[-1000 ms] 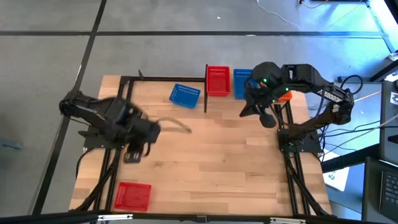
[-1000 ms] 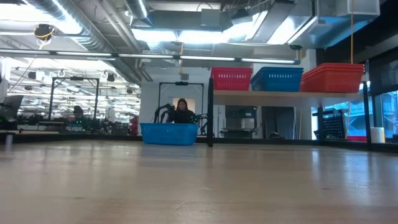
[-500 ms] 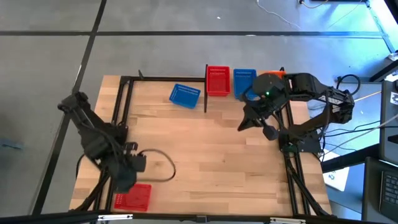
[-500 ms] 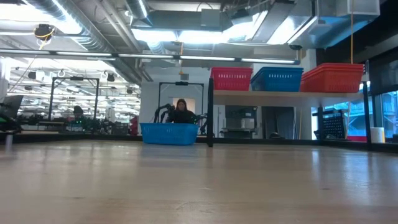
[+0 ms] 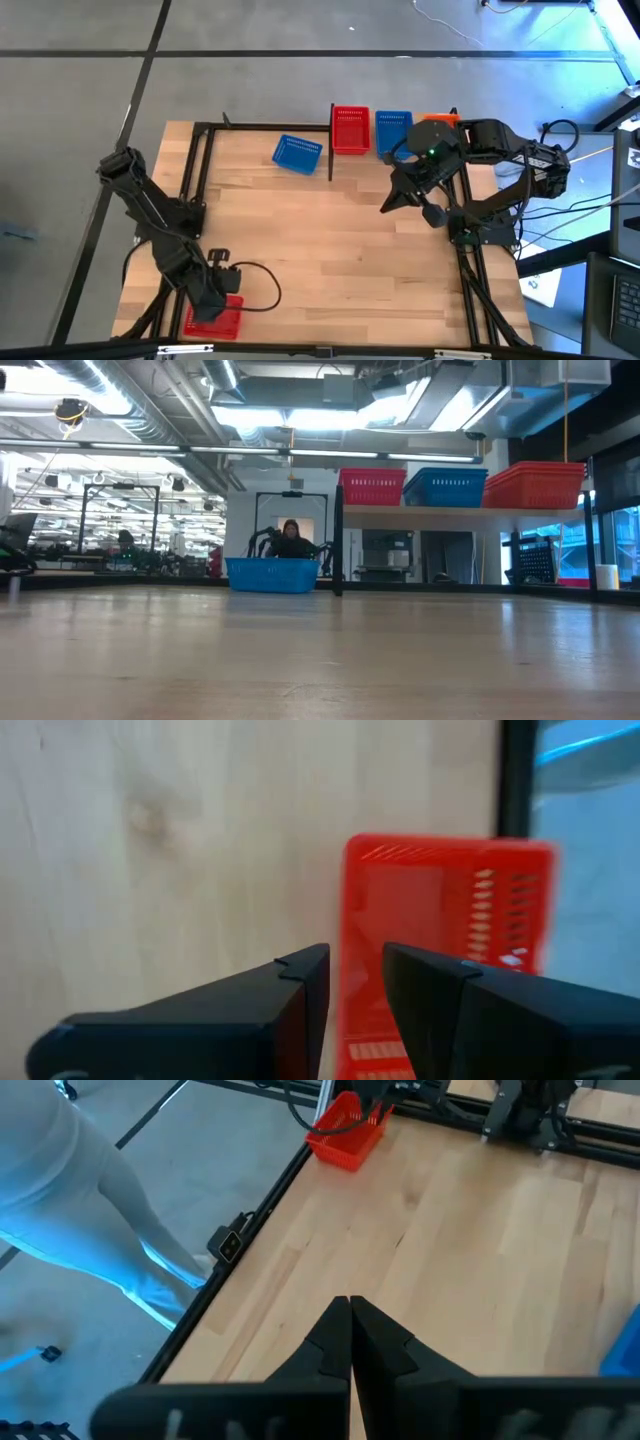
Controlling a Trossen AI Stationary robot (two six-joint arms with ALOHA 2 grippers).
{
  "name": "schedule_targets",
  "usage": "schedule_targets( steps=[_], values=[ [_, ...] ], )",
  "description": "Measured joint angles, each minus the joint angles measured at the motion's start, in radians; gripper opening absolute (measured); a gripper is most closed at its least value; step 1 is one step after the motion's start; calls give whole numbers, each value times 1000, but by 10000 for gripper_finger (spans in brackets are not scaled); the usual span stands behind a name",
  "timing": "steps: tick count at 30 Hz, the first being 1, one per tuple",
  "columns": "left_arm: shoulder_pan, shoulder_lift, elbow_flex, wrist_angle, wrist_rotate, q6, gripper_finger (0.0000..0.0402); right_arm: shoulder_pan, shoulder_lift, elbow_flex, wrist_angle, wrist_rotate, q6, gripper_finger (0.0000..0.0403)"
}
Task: Stack baskets on shelf by color
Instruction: Stack the red bin on top of the stacked red bins on the shelf
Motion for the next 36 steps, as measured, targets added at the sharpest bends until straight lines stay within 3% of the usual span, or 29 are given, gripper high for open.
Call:
schedule_targets(
  steps=[8, 21, 36],
  values=[
    [0, 0, -130, 138, 50, 1, 86, 0, 0, 0, -7, 0, 18, 0],
    [-15, 0, -231, 299, 45, -23, 86, 0, 0, 0, -17, 0, 17, 0],
    [-12, 0, -359, 340, 29, -104, 82, 0, 0, 0, -18, 0, 27, 0]
  ],
)
